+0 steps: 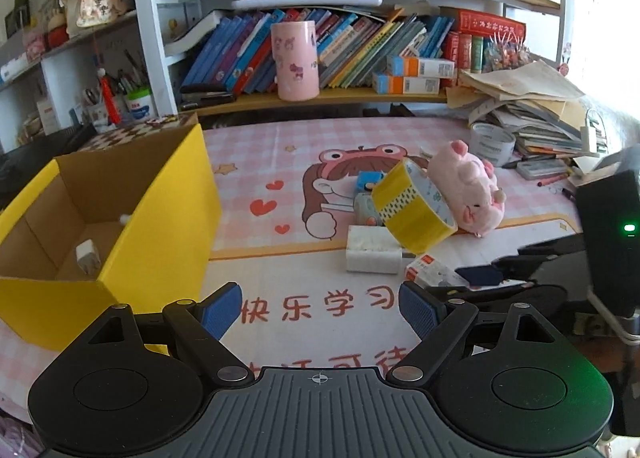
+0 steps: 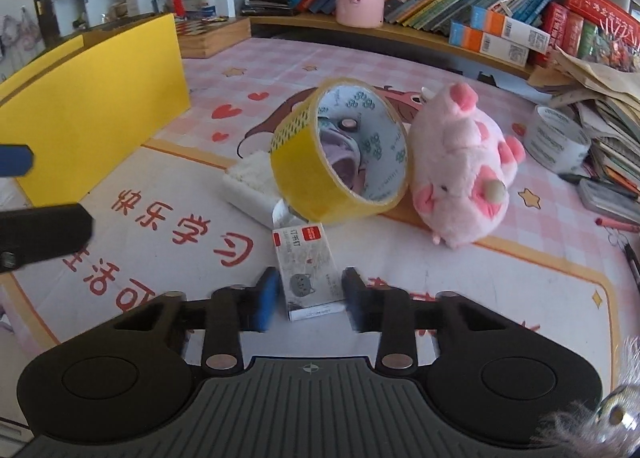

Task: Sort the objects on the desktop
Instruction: 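Grasp the white charger block with the left tool while the right tool grasps the small white box, then carry the charger in the left tool and the small box in the right tool toward the yellow box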

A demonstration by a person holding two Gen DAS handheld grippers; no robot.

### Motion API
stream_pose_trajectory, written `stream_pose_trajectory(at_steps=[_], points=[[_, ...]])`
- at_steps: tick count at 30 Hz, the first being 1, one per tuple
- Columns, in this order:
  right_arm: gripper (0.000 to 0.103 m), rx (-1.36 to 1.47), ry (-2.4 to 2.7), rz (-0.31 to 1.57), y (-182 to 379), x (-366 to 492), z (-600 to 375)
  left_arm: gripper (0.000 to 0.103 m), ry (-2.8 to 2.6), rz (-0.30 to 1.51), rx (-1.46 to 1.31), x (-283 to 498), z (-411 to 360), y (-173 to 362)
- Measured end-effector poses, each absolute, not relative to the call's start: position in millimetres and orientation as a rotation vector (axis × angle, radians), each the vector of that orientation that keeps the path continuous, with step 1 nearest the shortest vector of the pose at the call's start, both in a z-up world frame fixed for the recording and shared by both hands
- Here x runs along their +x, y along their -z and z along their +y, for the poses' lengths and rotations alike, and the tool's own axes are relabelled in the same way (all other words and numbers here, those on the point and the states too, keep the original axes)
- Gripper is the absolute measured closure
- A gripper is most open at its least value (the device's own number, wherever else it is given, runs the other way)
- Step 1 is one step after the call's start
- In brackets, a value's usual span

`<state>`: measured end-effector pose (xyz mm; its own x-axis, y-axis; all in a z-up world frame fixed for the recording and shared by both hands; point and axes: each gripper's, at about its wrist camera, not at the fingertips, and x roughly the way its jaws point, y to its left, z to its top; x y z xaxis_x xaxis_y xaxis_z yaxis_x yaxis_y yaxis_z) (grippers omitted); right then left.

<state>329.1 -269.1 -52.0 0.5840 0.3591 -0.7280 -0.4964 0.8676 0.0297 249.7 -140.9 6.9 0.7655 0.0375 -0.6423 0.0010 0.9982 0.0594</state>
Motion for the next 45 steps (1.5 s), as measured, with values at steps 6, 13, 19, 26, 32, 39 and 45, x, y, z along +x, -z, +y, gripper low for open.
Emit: stream_pose_trajectory(at_steps=[6,13,19,26,32,39,45], points=[[0.076,-0.096,-0.429,0.812,42,322,-299,0.015,0.021,0.709,0.095,269,-152,5],[0.076,-0.083,-0.385,0.826,37,307,-328,0.015,0.125,0.702,0.11,295,-167,24],[0.076,-0.099,-0.377,0.808,32,296,-337,0.015,0.143,0.712,0.126,322,-173,35],[0.076,-0.104,-0.384,0.803,28,291,-339,0.019,0.155,0.774,0.168,354,-175,55],[0.076,-0.119,-0.4,0.797,26,287,-333,0.037,0.207,0.794,0.156,357,-173,60],[0.076,-0.119,-0.415,0.793,22,287,-327,0.038,0.181,0.806,0.107,345,-160,55],[0.076,-0.126,-0.437,0.79,20,287,-319,0.038,0.173,0.792,0.074,321,-146,42]])
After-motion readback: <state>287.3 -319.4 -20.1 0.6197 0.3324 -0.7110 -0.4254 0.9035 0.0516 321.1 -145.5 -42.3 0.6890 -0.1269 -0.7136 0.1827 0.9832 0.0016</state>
